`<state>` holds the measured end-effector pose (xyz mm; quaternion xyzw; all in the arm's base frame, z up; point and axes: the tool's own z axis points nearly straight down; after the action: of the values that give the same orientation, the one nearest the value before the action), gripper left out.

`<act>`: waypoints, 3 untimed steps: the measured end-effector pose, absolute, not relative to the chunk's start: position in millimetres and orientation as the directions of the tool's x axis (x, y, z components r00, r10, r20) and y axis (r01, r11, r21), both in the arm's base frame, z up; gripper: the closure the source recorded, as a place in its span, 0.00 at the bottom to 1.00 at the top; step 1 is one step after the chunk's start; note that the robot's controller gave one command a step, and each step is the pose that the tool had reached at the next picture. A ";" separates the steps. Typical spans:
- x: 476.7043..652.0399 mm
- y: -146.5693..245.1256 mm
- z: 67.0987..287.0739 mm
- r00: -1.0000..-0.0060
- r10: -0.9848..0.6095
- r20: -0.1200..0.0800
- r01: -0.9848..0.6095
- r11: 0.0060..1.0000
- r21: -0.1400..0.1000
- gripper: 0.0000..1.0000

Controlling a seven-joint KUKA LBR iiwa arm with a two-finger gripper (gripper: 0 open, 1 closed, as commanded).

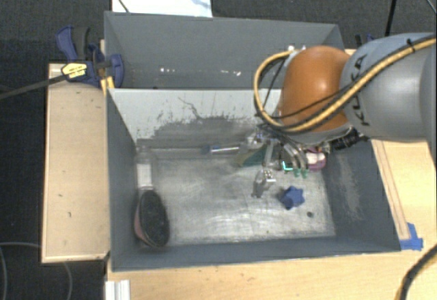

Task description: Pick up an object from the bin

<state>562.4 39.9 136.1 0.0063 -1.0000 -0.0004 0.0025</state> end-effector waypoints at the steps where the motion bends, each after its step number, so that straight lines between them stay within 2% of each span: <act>1: 579.5 30.2 113.4 -0.989 0.149 -0.014 0.149 0.989 0.004 0.00; 2: 584.2 30.9 116.8 -0.988 0.151 -0.031 0.151 0.988 0.009 1.00; 3: 578.3 30.3 110.6 -0.988 0.151 -0.010 0.151 0.988 0.004 0.00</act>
Offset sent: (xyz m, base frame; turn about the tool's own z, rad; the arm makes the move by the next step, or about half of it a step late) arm 0.0273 -0.0224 -0.0661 0.2692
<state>578.3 30.3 110.6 -0.0759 -0.9971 -0.0015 -0.0049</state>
